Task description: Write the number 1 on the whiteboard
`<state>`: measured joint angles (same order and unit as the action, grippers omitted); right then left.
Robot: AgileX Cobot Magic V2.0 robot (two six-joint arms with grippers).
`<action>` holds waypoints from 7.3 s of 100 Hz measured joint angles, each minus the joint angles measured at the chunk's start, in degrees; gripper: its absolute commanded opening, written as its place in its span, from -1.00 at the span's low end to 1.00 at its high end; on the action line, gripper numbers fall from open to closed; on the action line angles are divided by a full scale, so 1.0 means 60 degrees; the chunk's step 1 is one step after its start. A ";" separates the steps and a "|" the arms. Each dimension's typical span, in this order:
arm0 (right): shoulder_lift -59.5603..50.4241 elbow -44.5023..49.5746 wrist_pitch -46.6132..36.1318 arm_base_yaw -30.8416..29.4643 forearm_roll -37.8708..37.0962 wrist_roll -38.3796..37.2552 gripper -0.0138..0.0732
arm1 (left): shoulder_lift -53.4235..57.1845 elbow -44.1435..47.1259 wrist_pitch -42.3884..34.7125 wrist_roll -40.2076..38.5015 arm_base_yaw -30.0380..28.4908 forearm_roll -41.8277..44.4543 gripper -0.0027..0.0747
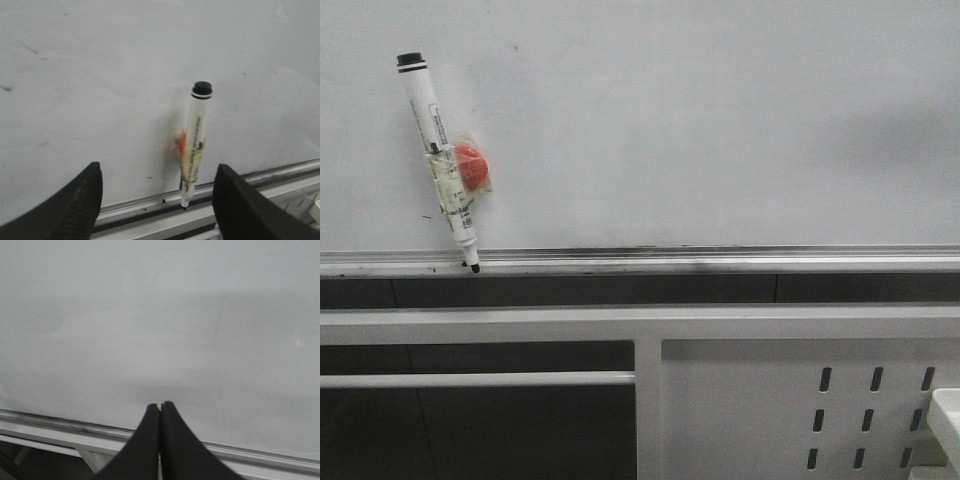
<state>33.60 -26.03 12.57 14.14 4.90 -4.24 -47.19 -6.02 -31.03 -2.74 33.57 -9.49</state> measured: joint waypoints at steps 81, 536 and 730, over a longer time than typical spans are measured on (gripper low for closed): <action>0.0000 0.0000 -0.0567 0.0000 0.0012 0.0000 -0.84 | -0.7828 -0.1180 -0.5636 -0.1481 0.1342 -0.0325 0.20; 0.2890 -0.1813 -0.1379 0.3663 -0.2229 -0.0339 -0.84 | 0.1349 -0.1263 0.1084 -0.0359 -0.0167 0.0706 -0.98; 0.5580 -0.5159 0.3146 0.7399 -0.3185 -0.0366 -0.85 | -0.2255 -0.2613 0.1375 0.0301 0.1620 0.7226 -0.30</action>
<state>67.08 -56.99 31.45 58.54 -14.20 -6.44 -60.72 -21.70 -22.79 -0.93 43.29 33.87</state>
